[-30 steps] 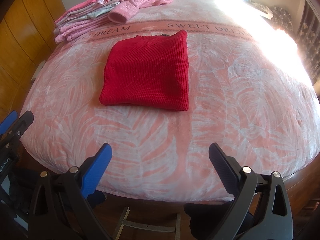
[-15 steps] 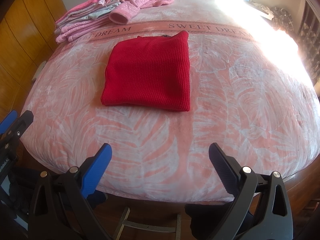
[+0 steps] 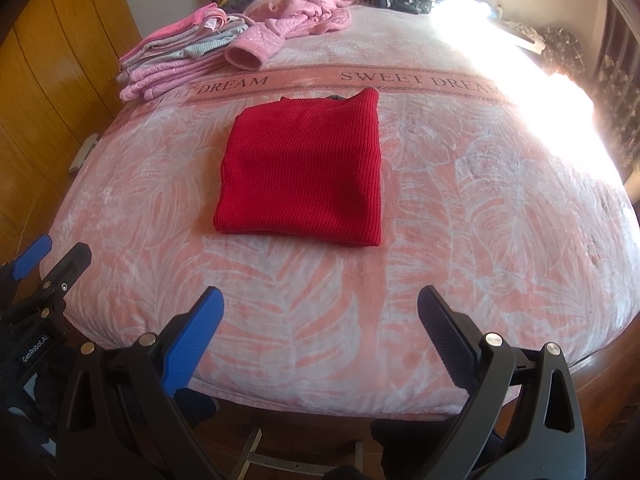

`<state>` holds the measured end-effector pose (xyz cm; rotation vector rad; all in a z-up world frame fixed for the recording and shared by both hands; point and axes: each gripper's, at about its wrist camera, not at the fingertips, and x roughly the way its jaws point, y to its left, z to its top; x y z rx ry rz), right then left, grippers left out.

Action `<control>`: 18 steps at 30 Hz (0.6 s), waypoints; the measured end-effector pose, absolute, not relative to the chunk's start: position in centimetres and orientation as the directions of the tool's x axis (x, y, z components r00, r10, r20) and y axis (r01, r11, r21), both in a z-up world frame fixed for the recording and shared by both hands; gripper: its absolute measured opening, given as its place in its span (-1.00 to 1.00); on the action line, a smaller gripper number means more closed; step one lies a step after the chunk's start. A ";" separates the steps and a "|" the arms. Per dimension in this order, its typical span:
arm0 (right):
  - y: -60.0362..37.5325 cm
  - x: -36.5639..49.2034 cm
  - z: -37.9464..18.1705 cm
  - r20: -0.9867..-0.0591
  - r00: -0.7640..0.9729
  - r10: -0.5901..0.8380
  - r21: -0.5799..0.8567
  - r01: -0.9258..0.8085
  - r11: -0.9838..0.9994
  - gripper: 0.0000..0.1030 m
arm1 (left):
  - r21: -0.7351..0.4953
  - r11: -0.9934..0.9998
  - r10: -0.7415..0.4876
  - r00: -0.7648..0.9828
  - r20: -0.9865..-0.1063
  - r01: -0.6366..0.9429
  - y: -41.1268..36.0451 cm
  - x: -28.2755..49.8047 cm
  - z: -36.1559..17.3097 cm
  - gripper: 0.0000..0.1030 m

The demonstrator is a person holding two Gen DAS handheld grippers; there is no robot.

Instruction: Fold small clothes

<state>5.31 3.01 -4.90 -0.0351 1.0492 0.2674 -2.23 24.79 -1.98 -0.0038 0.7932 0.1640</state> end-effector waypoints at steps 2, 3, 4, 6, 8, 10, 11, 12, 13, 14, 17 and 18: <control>3.2 5.1 -4.7 -0.853 0.484 0.196 0.087 -0.239 0.967 0.88 | 0.057 0.987 0.144 0.689 -0.710 -0.148 24.8 -2.3 -2.0 0.73; 3.2 5.1 -4.8 -0.850 0.489 0.195 0.085 -0.238 0.968 0.88 | 0.056 0.987 0.143 0.689 -0.710 -0.148 24.8 -2.3 -2.0 0.73; 3.2 5.1 -4.8 -0.849 0.493 0.191 0.081 -0.235 0.969 0.88 | 0.057 0.987 0.145 0.690 -0.709 -0.149 24.8 -2.3 -2.0 0.73; 3.1 5.1 -4.9 -0.847 0.502 0.176 0.067 -0.226 0.972 0.88 | 0.060 0.987 0.146 0.690 -0.709 -0.148 24.7 -2.3 -2.0 0.73; 3.1 5.0 -4.8 -0.845 0.510 0.160 0.052 -0.221 0.974 0.88 | 0.060 0.987 0.147 0.690 -0.709 -0.148 24.7 -2.4 -2.1 0.73; 3.0 5.1 -4.8 -0.845 0.512 0.154 0.046 -0.216 0.975 0.88 | 0.065 0.987 0.150 0.690 -0.709 -0.148 24.7 -2.3 -2.2 0.73; 3.0 5.1 -4.8 -0.844 0.514 0.150 0.042 -0.215 0.976 0.88 | 0.066 0.987 0.152 0.688 -0.710 -0.149 24.7 -2.2 -2.2 0.73; 3.0 5.1 -4.7 -0.843 0.518 0.145 0.037 -0.213 0.976 0.88 | 0.066 0.986 0.152 0.685 -0.712 -0.150 24.7 -2.1 -2.3 0.73; 3.0 5.1 -4.7 -0.842 0.521 0.140 0.032 -0.211 0.977 0.88 | 0.065 0.986 0.151 0.683 -0.715 -0.150 24.7 -2.1 -2.4 0.73; 3.0 5.0 -4.6 -0.841 0.523 0.139 0.028 -0.214 0.977 0.88 | 0.066 0.986 0.151 0.681 -0.717 -0.150 24.7 -2.1 -2.5 0.73; 3.1 4.9 -4.6 -0.840 0.525 0.133 0.020 -0.216 0.976 0.88 | 0.067 0.987 0.151 0.680 -0.717 -0.149 24.7 -2.1 -2.6 0.73; 3.1 4.9 -4.5 -0.840 0.526 0.133 0.018 -0.217 0.976 0.88 | 0.066 0.987 0.151 0.680 -0.717 -0.149 24.7 -2.1 -2.6 0.73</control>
